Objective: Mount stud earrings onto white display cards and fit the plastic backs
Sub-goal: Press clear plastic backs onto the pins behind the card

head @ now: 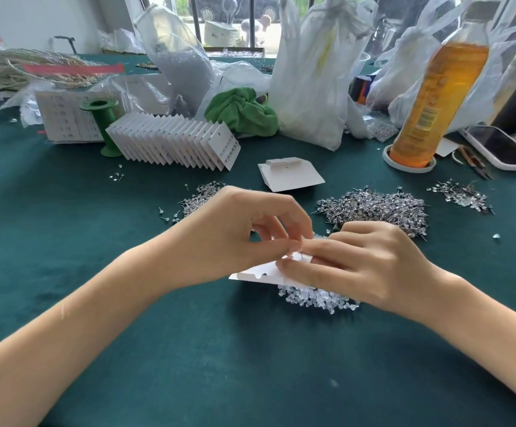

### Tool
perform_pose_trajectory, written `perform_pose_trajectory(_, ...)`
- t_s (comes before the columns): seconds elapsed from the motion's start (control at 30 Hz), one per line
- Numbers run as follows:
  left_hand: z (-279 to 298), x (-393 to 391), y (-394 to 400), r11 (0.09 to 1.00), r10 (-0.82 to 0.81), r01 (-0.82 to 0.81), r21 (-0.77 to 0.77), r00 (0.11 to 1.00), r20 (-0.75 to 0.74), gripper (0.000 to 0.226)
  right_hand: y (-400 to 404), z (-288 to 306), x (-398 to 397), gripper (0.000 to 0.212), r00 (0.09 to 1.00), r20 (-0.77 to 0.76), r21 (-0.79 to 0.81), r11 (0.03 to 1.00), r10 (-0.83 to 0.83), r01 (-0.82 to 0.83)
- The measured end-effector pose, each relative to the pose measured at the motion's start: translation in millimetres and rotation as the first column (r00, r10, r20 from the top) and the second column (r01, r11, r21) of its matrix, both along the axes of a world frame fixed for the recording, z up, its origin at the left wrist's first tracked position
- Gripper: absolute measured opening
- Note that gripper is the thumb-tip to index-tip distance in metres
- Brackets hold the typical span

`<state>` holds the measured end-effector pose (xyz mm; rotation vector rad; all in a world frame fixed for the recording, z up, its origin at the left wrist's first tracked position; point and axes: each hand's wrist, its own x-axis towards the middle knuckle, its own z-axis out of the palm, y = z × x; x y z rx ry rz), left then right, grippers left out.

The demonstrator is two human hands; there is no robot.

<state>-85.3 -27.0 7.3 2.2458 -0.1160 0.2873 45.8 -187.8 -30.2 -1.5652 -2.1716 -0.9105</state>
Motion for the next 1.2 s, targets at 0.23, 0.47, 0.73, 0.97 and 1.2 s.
perform_pose_trajectory(0.23, -0.4, 1.0, -0.6, 1.000, -0.008, 0.008, -0.011, 0.999, 0.032, 0.015, 1.1, 0.9, -0.3, 0.019, 1.000, 0.007, 0.018, 1.000, -0.023, 0.023)
perform_pose_trajectory(0.47, -1.5, 1.2, 0.0, 1.000, -0.010, 0.009, 0.011, 0.999, 0.039, 0.017, 1.1, 0.7, 0.4, 0.018, 0.998, 0.052, 0.035, 0.999, -0.035, 0.033)
perform_pose_trajectory(0.73, -2.0, 0.8, -1.0, 0.999, -0.019, 0.017, 0.051, 0.999, 0.047, 0.018, 2.6, -0.8, 0.2, 0.018, 0.996, 0.077, 0.061, 0.998, -0.037, 0.032)
perform_pose_trajectory(0.97, -3.1, 1.0, 0.0, 0.997, -0.046, 0.043, 0.061, 0.998, 0.049, 0.015, 3.3, -0.9, -1.2, 0.024, 0.994, 0.096, 0.098, 0.995, -0.044, 0.035)
perform_pose_trajectory(1.2, -1.5, 4.4, 1.2, 0.994, -0.066, 0.060, 0.094, 0.996, 0.062, 0.015, 3.5, 2.5, -1.8, 0.021, 0.992, 0.121, 0.105, 0.994, -0.039, 0.026)
